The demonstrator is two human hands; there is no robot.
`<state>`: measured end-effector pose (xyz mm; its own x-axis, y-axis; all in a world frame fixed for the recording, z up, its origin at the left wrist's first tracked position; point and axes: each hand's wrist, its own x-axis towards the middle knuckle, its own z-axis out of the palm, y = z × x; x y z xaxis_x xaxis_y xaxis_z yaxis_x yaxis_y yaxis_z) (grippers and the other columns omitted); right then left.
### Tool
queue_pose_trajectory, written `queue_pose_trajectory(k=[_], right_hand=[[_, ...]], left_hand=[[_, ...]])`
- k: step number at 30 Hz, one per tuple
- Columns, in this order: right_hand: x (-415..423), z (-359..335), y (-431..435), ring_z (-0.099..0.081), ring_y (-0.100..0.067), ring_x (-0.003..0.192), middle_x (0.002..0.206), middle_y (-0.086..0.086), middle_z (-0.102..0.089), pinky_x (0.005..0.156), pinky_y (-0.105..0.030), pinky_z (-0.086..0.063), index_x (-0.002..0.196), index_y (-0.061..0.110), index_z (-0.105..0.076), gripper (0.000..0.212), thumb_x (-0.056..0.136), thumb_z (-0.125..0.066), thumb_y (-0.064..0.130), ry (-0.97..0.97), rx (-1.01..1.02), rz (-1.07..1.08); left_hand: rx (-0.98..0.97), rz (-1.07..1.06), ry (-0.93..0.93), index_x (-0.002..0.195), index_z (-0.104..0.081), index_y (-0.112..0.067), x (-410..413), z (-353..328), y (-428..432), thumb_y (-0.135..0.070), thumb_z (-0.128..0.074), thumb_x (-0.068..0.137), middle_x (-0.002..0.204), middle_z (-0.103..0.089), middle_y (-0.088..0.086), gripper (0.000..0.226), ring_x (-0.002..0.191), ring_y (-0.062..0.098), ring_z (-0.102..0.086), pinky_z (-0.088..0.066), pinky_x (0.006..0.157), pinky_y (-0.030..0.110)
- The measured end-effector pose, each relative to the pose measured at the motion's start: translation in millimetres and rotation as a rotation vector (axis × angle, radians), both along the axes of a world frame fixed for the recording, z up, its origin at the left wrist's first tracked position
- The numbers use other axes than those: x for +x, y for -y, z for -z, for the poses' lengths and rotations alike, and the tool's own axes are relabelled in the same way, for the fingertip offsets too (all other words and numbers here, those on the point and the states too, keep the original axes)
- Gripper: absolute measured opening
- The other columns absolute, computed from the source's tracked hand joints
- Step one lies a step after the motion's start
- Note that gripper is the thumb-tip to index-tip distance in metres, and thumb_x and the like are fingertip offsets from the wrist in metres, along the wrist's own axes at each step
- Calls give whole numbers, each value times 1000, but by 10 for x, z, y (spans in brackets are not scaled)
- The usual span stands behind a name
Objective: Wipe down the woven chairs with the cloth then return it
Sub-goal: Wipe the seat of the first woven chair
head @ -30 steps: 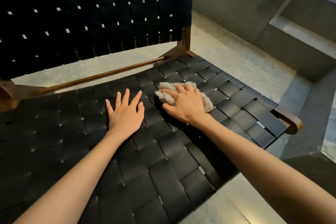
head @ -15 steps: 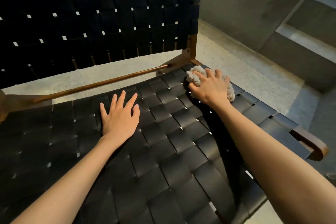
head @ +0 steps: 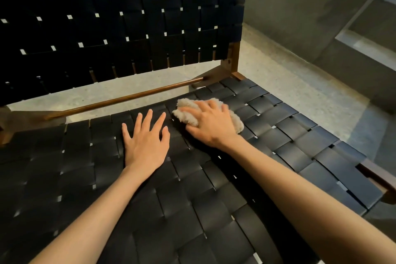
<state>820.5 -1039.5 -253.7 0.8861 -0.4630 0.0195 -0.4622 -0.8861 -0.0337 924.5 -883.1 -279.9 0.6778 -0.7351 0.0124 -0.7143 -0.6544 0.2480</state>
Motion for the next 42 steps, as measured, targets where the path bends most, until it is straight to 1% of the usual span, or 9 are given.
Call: queue_pose_trajectory(k=[5, 8, 12, 16, 23, 26, 29, 35, 42], right_hand=[[-52, -74, 701, -29, -29, 132, 140, -4, -41, 107, -57, -18, 140, 34, -38, 55, 89, -34, 56, 5, -120, 400], [79, -76, 948, -29, -32, 133, 142, -6, -42, 108, -57, -16, 137, 32, -45, 55, 89, -35, 57, 29, -84, 462], [292, -45, 1017, -34, -32, 130, 139, -8, -47, 108, -54, -19, 135, 23, -49, 56, 92, -32, 54, 3, -87, 378], [366, 12, 876, -38, -31, 128, 137, -10, -50, 108, -50, -21, 134, 16, -51, 57, 92, -31, 50, 67, 15, 278], [564, 104, 303, -27, -29, 138, 148, -8, -39, 113, -49, -14, 143, 18, -41, 57, 95, -31, 47, 64, 177, 146], [704, 109, -58, -31, -29, 135, 144, -7, -44, 113, -47, -16, 140, 20, -44, 53, 95, -32, 46, 111, 226, 83], [952, 101, -561, -35, -28, 131, 140, -6, -48, 111, -45, -18, 138, 20, -46, 50, 95, -35, 44, 137, 266, 7], [1611, 109, -1700, -31, -26, 135, 144, -4, -46, 114, -47, -15, 142, 22, -43, 53, 96, -31, 46, 144, 373, -155], [2087, -10, -2345, -27, -24, 139, 148, -3, -41, 112, -46, -16, 143, 23, -40, 55, 97, -30, 51, 98, 500, -301]], left_hand=[[-10, -14, -4, 149, -13, -34, 15, 28, 8, -45, -18, 100, 159, -8, -2, 51, 147, 19, 0, 4, 115, 50], [-12, -6, -1, 150, -13, -35, 23, 35, 8, -45, -17, 99, 159, -8, -2, 51, 147, 19, 0, 4, 115, 51], [-10, -1, -2, 150, -13, -35, 21, 39, 4, -45, -17, 99, 159, -8, -3, 51, 147, 19, 0, 4, 115, 52], [-7, 3, -20, 150, -13, -34, 37, 30, 6, -45, -18, 100, 159, -8, -3, 51, 147, 18, 0, 5, 115, 49], [-43, 98, -102, 151, -9, -24, 184, -110, -382, -43, -25, 101, 160, -4, -2, 56, 146, 14, 0, 8, 111, 27], [-8, 34, -66, 151, -8, -19, 380, -205, -803, -42, -26, 101, 159, -8, 0, 58, 146, 16, -4, 3, 113, 29], [92, -43, -42, 151, -10, -18, 560, -327, -1240, -44, -23, 100, 159, -7, 1, 58, 147, 18, -3, 0, 117, 37], [252, -200, -17, 151, -10, -26, 673, -536, -1967, -54, -17, 98, 160, -2, 1, 61, 147, 21, 3, 1, 117, 45], [77, -334, -166, 152, -7, -15, 622, -604, -2395, -48, -26, 99, 160, 3, -2, 65, 146, 13, 7, -14, 116, 36]])
